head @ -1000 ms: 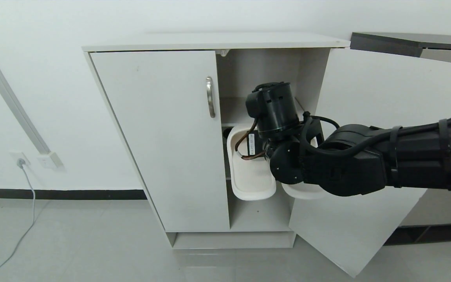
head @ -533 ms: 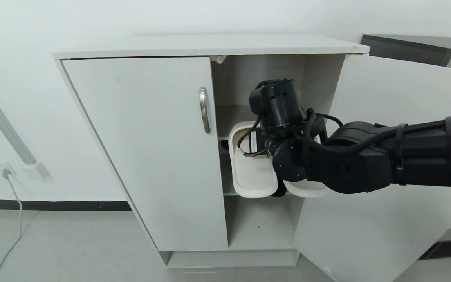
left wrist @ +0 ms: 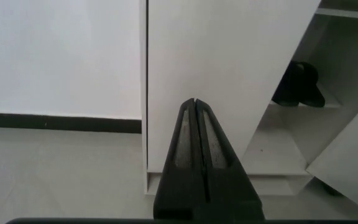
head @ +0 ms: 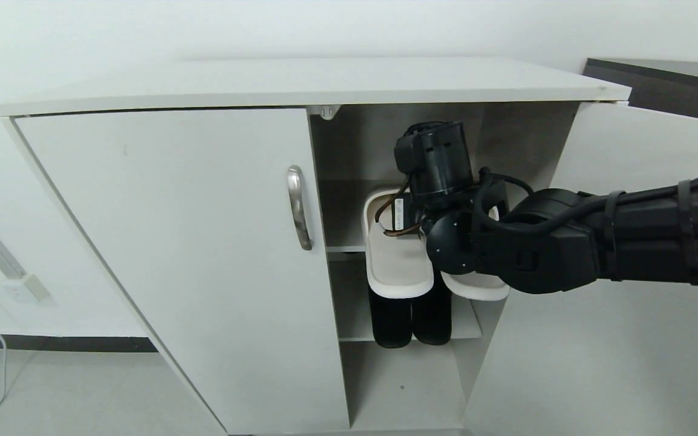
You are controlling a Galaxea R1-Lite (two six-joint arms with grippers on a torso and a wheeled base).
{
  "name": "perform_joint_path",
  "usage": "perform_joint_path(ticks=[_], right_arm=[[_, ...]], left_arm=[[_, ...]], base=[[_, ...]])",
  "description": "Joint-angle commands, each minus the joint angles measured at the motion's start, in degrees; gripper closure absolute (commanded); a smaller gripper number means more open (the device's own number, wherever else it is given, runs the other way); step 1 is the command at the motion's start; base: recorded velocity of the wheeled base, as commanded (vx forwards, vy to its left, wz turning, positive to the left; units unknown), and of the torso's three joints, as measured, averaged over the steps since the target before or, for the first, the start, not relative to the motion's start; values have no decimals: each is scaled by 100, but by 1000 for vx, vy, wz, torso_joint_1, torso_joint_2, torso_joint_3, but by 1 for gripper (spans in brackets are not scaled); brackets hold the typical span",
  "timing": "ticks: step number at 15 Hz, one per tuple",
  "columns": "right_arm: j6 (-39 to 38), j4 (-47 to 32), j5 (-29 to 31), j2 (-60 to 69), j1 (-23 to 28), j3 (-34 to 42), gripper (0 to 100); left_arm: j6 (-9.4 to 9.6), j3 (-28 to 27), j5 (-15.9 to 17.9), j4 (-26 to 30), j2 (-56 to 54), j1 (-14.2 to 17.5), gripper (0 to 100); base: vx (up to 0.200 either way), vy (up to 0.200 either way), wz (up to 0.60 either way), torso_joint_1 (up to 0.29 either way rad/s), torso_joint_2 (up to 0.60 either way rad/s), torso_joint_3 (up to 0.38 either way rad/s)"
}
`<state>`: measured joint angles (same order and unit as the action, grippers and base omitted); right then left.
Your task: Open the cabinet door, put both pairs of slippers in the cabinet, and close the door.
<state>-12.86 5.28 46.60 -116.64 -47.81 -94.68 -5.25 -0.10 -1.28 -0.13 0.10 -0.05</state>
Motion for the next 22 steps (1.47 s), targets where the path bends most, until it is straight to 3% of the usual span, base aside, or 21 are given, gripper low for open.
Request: perform_joint_path(ticks=[1, 4, 8, 18, 22], right_arm=[[20, 158, -11, -157, 88, -15, 100], [275, 685, -64, -386, 237, -6, 100], [557, 826, -582, -465, 325, -41, 100], [565, 114, -802, -1107, 685, -1465, 100], [565, 105, -802, -1159, 703, -1632, 100]], left_arm=[[-2, 1, -4, -4, 8, 5, 100], [-2, 1, 5, -4, 8, 5, 100], [-2, 1, 5, -4, 8, 5, 100], [-2, 1, 5, -4, 8, 5, 100], [-2, 1, 5, -4, 8, 5, 100]], base=[[0, 0, 0, 0, 0, 0], [0, 0, 0, 0, 0, 0], [0, 0, 0, 0, 0, 0], [0, 0, 0, 0, 0, 0], [0, 0, 0, 0, 0, 0]])
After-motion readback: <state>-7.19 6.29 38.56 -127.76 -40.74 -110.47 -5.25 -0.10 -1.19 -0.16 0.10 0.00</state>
